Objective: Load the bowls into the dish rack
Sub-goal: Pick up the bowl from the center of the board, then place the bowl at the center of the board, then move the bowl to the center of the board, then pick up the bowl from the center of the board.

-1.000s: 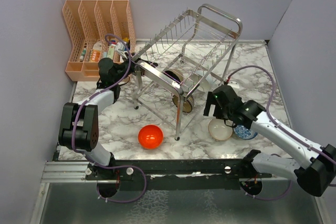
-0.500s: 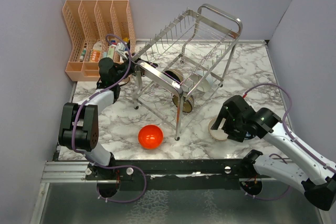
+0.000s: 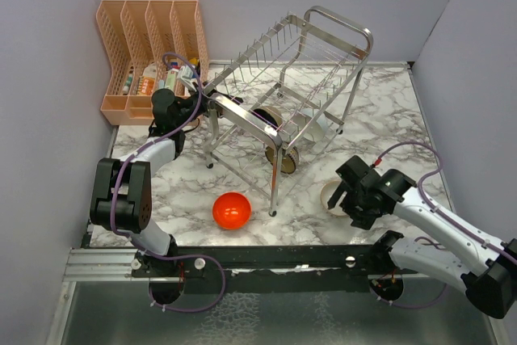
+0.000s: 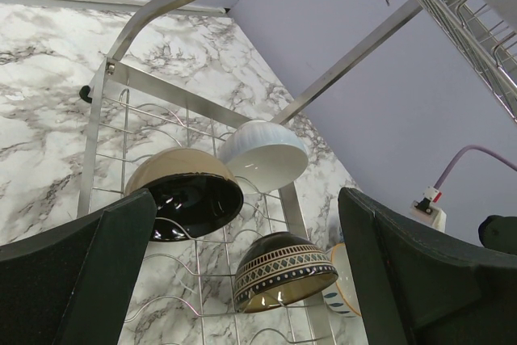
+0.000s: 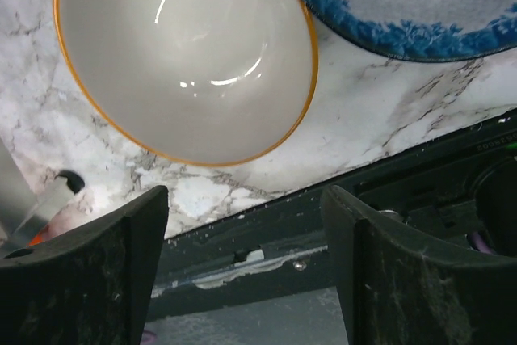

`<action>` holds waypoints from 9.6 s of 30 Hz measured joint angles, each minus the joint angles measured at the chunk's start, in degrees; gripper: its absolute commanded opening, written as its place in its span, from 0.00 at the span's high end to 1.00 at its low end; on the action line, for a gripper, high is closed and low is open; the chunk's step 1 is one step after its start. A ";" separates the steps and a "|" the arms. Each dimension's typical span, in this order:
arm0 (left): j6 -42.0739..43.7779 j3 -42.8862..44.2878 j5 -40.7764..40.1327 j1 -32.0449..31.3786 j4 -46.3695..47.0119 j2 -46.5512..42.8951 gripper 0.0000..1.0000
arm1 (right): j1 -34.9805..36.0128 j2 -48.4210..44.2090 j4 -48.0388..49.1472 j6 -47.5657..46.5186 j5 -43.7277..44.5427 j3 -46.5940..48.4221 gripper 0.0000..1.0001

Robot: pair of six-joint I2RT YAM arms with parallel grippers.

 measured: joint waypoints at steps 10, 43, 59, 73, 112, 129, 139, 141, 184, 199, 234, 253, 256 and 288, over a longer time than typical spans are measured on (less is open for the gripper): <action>-0.63 0.00 0.17 0.00 0.83 0.00 0.01 | 0.00 1.53 3.26 4.28 6.25 -2.97 0.40; -0.96 0.00 0.17 0.00 0.72 0.00 0.01 | -0.11 7.26 14.93 -14.25 24.26 -2.54 0.99; -0.98 0.00 0.17 0.00 0.44 0.00 0.01 | -0.11 12.28 28.85 -28.85 25.86 -3.43 0.66; -1.01 0.00 0.17 0.00 0.42 0.00 0.01 | -0.11 16.00 27.50 -17.35 22.95 -4.26 0.68; -0.98 -0.02 0.15 -0.04 0.31 0.00 0.01 | 0.70 -3.56 45.94 -46.75 43.58 -5.75 0.99; 5.03 3.80 -2.95 -0.07 -14.88 -5.25 0.01 | 0.81 1.53 43.76 -45.97 29.73 -2.45 0.99; 7.08 4.13 -6.12 -0.04 -21.29 -8.02 0.01 | 0.85 2.34 33.77 -35.74 12.44 -7.10 0.99; 7.63 4.13 -6.54 -0.04 -22.38 -8.52 0.01 | 0.85 2.34 33.70 -34.60 10.80 -8.98 0.99; 5.60 -0.66 -7.67 1.09 -17.99 -10.40 0.01 | 1.51 12.20 2.84 -16.87 20.09 12.63 0.54; 1.44 -3.39 -5.18 1.11 -11.15 -9.73 0.01 | -10.34 18.56 10.73 -19.52 22.01 2.12 0.67; 0.48 -3.41 -4.57 1.11 -9.33 -7.65 0.01 | -11.63 38.38 34.93 -24.30 19.23 19.15 0.71; 1.70 -3.41 -4.57 1.14 -10.36 -7.65 0.01 | -12.22 21.46 33.66 -27.85 12.92 13.81 0.38; 1.95 -3.41 -4.55 1.14 -10.71 -7.67 0.01 | -12.57 19.41 30.32 -27.32 12.96 13.27 0.41; 2.25 -3.41 -4.35 1.14 -11.85 -7.98 0.01 | -26.86 7.52 35.58 -29.42 7.52 -3.41 0.99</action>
